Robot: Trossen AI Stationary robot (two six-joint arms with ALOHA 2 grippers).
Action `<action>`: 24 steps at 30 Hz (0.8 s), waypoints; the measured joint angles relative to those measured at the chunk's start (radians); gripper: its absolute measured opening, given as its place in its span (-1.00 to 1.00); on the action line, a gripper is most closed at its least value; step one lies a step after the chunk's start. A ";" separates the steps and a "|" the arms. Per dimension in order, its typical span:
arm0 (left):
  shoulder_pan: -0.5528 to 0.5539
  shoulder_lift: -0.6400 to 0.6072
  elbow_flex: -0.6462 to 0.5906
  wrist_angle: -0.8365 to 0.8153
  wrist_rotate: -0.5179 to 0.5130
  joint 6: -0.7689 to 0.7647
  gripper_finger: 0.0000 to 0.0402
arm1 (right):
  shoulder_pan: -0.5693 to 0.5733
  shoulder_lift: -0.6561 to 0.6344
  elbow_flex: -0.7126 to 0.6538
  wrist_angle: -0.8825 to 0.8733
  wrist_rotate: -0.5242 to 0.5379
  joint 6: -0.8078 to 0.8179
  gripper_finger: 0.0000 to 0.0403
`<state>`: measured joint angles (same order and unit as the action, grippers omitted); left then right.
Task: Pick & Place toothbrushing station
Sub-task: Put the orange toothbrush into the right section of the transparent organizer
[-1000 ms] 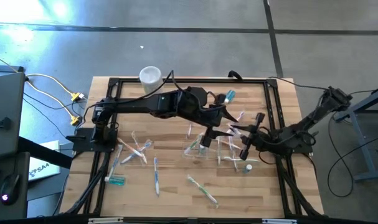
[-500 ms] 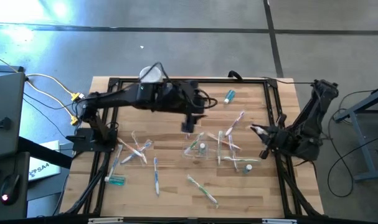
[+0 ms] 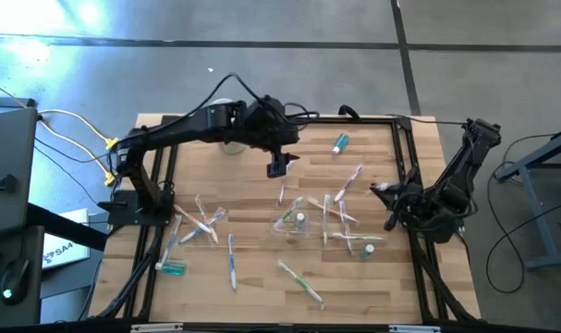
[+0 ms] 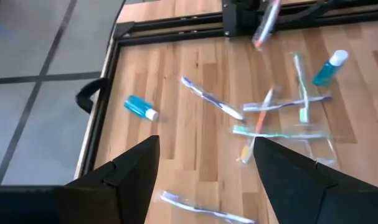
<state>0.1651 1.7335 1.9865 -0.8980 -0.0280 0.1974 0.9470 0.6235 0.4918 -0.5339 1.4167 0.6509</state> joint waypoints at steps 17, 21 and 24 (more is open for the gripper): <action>-0.002 -0.414 -0.627 0.498 -0.010 -0.064 0.27 | -0.154 0.110 -0.003 0.653 -0.423 -0.569 -0.91; -0.002 -0.482 -0.773 0.619 0.001 -0.072 0.27 | -0.310 0.177 -0.003 0.761 -0.618 -0.630 -0.91; -0.002 -0.512 -0.836 0.672 0.024 -0.073 0.27 | -0.438 0.237 -0.003 0.826 -0.780 -0.630 -0.91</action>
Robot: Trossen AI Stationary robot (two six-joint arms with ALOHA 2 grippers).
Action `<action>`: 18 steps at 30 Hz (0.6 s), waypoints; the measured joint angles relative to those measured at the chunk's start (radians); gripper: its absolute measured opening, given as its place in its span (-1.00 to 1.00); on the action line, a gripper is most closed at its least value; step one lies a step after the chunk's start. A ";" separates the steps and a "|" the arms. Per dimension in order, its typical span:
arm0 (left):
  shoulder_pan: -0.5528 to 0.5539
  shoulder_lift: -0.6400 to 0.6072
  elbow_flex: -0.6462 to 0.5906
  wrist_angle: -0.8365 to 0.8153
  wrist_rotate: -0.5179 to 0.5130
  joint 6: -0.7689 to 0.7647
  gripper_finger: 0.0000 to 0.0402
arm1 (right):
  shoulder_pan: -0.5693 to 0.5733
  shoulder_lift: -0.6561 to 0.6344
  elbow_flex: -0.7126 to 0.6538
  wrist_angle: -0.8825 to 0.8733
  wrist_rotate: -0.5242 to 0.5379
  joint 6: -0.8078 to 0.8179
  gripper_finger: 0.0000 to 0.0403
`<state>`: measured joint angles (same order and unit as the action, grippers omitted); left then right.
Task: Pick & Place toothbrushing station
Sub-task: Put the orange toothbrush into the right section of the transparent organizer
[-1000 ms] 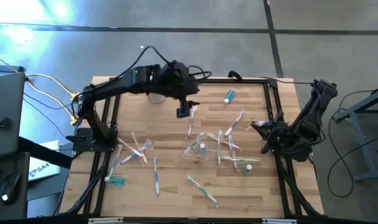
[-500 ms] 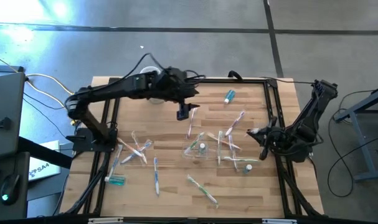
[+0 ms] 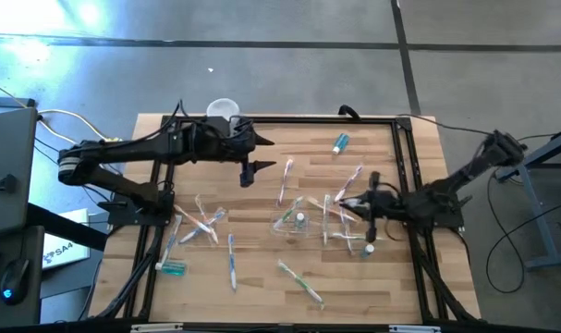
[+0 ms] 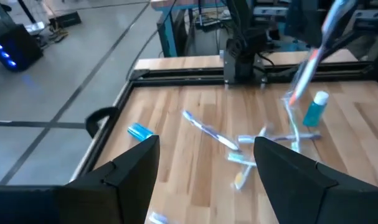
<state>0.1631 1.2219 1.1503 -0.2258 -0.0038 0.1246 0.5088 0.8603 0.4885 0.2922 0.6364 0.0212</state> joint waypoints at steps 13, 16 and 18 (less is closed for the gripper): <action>-0.074 -0.008 -0.104 0.139 0.024 0.010 0.27 | -0.312 0.171 -0.211 0.495 -0.389 0.108 -0.90; -0.099 -0.008 -0.143 0.211 0.023 0.011 0.27 | -0.320 0.200 -0.262 0.587 -0.468 0.144 -0.90; -0.109 -0.008 -0.176 0.270 0.021 0.011 0.27 | -0.319 0.216 -0.266 0.594 -0.504 0.151 -0.90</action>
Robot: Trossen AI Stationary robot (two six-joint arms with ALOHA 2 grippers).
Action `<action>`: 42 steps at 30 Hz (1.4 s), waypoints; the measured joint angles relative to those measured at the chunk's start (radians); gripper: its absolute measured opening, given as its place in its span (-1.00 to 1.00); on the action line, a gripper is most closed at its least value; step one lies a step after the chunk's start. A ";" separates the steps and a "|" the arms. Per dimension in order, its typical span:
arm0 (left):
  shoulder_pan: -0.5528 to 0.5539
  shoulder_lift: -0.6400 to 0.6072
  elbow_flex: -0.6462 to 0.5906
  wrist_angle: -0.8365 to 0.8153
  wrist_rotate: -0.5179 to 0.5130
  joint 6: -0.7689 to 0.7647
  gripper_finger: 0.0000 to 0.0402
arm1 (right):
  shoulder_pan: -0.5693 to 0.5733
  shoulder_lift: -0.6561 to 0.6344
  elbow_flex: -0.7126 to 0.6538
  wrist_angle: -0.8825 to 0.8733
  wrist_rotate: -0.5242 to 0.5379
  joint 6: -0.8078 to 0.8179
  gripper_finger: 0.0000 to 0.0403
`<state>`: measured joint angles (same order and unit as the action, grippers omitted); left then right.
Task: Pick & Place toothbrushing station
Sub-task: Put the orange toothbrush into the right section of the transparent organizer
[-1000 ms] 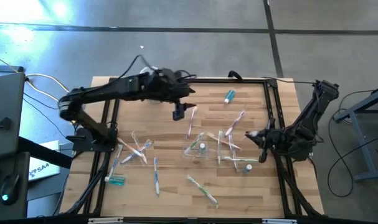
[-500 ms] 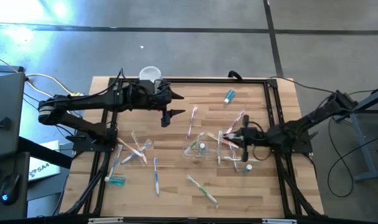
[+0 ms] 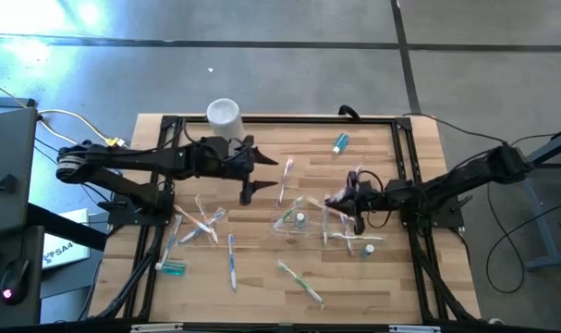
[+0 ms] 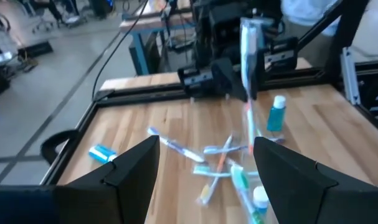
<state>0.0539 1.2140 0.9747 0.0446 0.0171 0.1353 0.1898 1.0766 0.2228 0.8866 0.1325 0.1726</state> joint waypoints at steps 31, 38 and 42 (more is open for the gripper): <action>-0.009 0.000 -0.082 0.117 -0.002 -0.016 0.27 | -0.141 0.534 0.029 0.405 -0.220 0.071 -0.90; -0.009 0.001 -0.082 0.110 -0.003 -0.015 0.27 | -0.159 0.534 0.029 0.397 -0.228 0.092 -0.90; -0.009 0.001 -0.082 0.110 -0.003 -0.013 0.27 | -0.167 0.534 0.029 0.383 -0.236 0.114 -0.85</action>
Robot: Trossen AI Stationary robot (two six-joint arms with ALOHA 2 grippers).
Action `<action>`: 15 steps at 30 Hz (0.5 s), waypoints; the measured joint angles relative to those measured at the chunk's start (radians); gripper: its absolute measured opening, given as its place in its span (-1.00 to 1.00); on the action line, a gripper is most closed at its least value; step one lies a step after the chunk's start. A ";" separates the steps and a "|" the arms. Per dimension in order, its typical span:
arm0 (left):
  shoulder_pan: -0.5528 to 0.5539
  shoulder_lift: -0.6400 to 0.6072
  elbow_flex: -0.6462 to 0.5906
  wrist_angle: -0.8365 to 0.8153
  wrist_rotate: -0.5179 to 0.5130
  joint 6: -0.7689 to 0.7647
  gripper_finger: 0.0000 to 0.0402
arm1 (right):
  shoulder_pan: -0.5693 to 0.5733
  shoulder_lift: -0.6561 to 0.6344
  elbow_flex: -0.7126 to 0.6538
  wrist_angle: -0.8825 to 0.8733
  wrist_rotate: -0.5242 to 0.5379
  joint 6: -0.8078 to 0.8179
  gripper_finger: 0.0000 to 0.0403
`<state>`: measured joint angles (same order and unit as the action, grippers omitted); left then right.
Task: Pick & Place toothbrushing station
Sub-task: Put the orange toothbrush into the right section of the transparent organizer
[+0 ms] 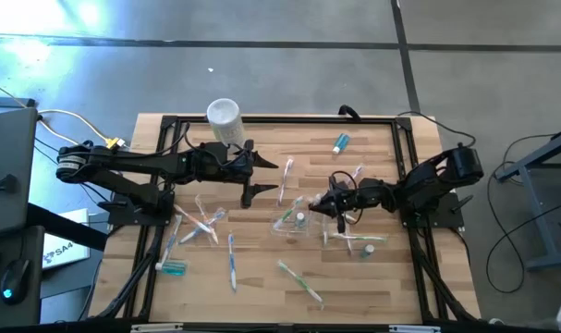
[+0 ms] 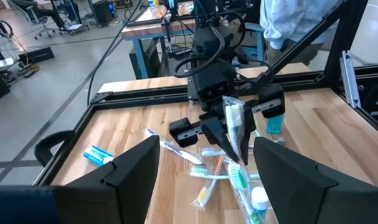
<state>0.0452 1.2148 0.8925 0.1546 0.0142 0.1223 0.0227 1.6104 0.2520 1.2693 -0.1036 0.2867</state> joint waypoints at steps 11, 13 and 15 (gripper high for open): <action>0.000 0.000 0.000 0.000 0.000 0.003 0.27 | 0.001 0.000 0.000 -0.033 0.019 0.034 -0.81; 0.000 0.000 0.000 0.000 0.000 0.004 0.27 | 0.001 0.000 0.000 -0.035 0.028 0.032 -0.76; 0.000 0.000 0.000 0.000 0.000 0.003 0.27 | 0.001 0.000 0.000 -0.034 0.028 0.027 -0.71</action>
<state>0.0452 1.2148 0.8928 0.1543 0.0143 0.1257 0.0238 1.6104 0.2520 1.2353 -0.0756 0.3138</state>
